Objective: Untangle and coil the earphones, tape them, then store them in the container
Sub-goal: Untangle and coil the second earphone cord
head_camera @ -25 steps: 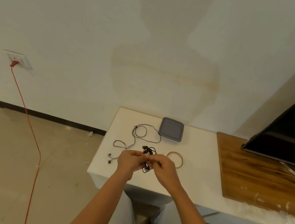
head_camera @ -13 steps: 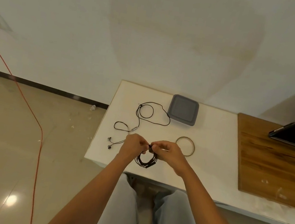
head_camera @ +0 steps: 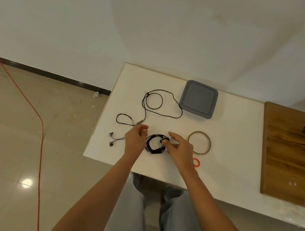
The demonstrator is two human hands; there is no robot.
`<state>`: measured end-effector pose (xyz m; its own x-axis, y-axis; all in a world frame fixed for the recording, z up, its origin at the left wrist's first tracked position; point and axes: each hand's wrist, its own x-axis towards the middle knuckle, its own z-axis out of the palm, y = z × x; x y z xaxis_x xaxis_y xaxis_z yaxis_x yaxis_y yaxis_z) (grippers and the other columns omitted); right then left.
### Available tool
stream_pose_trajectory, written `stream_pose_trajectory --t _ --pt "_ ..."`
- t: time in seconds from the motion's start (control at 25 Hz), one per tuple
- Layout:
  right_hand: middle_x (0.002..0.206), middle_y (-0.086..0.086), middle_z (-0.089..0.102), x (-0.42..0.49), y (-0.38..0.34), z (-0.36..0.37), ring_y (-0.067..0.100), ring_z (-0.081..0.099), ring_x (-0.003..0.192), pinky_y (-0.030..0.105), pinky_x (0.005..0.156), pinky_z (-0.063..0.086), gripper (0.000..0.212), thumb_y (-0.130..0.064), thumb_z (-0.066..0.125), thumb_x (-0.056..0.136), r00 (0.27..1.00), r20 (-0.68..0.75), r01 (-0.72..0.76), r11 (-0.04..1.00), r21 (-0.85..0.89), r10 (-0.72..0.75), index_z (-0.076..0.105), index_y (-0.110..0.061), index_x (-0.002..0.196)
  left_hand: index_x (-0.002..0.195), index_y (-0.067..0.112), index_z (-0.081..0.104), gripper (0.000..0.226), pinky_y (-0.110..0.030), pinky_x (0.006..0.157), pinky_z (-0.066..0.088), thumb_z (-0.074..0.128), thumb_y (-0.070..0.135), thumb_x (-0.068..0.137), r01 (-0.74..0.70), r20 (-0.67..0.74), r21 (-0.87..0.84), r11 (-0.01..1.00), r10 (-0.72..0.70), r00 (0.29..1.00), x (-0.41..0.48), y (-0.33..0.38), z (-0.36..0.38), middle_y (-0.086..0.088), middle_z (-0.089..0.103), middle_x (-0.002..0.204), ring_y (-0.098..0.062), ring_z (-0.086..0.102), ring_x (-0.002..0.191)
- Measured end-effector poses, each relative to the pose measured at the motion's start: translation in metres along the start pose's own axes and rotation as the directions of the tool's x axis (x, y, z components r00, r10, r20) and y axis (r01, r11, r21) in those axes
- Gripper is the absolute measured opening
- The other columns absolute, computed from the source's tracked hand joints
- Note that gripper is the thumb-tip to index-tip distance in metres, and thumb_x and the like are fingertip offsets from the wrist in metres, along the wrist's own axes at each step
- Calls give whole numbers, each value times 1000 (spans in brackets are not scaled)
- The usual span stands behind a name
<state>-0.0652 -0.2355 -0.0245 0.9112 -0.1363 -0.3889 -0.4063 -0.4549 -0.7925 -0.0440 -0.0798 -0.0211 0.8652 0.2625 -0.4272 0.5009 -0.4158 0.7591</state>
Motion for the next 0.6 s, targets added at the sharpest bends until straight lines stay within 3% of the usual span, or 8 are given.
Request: stream_pose_trajectory --t 0.12,0.24,0.36,0.44,0.6 --pt "120 -7 58 -3 11 -13 14 63 92 25 83 50 37 -26 62 90 992 -26 112 949 -296 -125 60 -20 126 118 8 60 25 -23 87 39 53 8 93 -157 -141 244 957 195 971 8 -5 -7 -9 61 117 -25 54 110" --pt "115 5 56 -7 23 -20 22 57 102 34 79 54 34 -16 61 87 992 52 122 842 -526 -112 58 -18 121 128 6 51 41 -35 96 40 62 11 89 -187 -30 461 868 225 974 24 -12 -13 -13 52 128 -31 44 119" --pt "114 7 55 -11 17 -17 24 56 104 36 83 53 32 -10 62 86 996 7 85 897 -434 -91 58 -14 117 117 4 48 29 -32 87 43 57 19 94 -207 74 654 727 210 975 26 -13 -11 -15 55 119 -29 50 109" --pt "117 8 56 -13 -1 -15 20 56 104 27 85 50 30 -8 62 87 993 -29 99 948 -303 -113 59 -13 116 114 5 49 21 -32 80 44 48 19 98 -226 118 725 651 206 971 20 -7 -11 -13 56 114 -27 55 102" --pt "127 0 56 -26 -49 -19 14 54 113 16 85 45 37 -1 57 90 970 -65 231 972 -50 -234 56 -15 124 102 5 56 17 -37 69 42 44 17 99 -316 22 552 772 366 930 1 30 -31 -12 56 101 -29 58 84"
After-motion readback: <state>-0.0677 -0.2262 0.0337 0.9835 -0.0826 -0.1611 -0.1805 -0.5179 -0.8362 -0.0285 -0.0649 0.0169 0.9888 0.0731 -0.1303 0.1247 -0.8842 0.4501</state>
